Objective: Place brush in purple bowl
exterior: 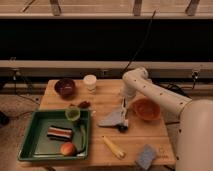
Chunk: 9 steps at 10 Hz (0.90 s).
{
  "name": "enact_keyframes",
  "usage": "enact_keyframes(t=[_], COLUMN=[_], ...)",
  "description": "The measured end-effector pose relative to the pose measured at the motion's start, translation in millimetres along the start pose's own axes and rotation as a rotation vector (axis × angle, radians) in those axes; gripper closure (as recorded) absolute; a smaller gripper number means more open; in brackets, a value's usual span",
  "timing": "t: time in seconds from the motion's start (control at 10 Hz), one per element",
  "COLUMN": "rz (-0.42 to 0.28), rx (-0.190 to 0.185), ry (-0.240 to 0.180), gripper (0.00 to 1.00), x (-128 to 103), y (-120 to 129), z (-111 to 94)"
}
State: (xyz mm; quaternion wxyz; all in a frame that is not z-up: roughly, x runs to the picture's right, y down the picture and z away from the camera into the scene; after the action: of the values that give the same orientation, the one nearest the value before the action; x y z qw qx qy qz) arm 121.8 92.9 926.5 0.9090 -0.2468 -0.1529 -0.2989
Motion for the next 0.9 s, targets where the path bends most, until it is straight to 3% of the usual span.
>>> enact_keyframes(t=[0.5, 0.9], rz=[-0.1, -0.131], rx=[-0.068, -0.113], ry=[0.061, 0.1], gripper=[0.35, 0.35], x=[-3.8, 1.8], y=[-0.8, 1.9], z=[4.3, 11.4])
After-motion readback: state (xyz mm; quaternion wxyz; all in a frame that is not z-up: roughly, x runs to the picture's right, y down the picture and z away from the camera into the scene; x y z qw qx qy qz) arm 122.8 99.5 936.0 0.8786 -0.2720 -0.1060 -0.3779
